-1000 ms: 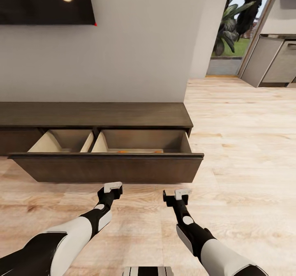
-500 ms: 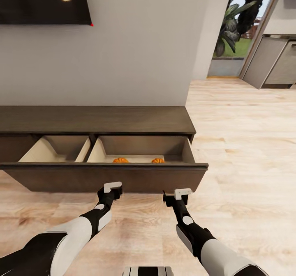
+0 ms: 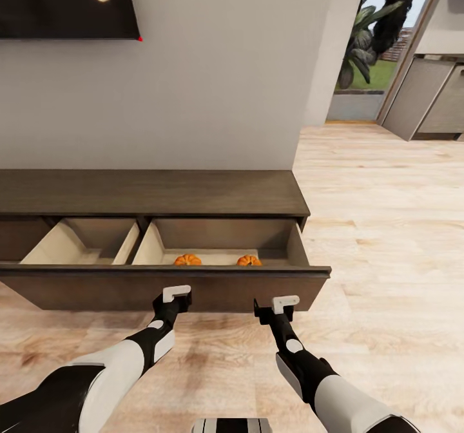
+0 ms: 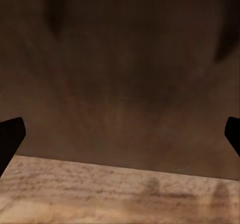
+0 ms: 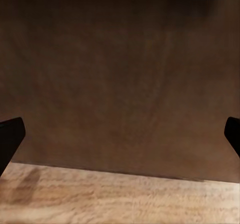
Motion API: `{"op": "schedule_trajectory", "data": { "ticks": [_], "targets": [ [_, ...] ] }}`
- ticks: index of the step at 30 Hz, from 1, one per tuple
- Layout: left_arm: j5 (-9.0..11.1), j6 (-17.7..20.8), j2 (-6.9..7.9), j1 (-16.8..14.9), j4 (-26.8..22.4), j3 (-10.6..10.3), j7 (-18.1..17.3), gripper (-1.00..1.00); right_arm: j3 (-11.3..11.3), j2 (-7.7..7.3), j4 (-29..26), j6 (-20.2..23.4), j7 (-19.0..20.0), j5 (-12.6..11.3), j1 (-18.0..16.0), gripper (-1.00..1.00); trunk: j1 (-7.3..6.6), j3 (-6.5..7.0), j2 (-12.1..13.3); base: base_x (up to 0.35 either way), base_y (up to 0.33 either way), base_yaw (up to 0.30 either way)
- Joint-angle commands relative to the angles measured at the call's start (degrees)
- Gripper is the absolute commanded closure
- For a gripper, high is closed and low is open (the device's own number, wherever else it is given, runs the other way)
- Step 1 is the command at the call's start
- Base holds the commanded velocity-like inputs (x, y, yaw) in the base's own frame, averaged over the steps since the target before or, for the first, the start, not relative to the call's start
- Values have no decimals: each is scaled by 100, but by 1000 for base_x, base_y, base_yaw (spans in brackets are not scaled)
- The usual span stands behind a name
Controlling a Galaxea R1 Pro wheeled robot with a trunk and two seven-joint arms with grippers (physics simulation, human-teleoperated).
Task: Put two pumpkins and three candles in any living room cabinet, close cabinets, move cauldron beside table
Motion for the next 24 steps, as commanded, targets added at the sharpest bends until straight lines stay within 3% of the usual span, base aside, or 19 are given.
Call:
{"op": "schedule_trajectory", "data": {
  "ticks": [1, 12, 24],
  "targets": [
    [17, -21, 1, -4, 6, 12, 5, -100, 48, -2, 6, -22, -27, -60, -5, -100, -1, -4, -2, 2, 0, 0],
    [17, -21, 4, -4, 7, 14, 5, -100, 46, -2, 6, -22, -27, -60, -5, -100, -1, -4, -2, 10, 0, 0],
    [17, -21, 4, -4, 7, 14, 5, -100, 46, -2, 12, -22, -27, -58, -5, -100, -1, -4, -2, 108, 0, 0]
  ]
}}
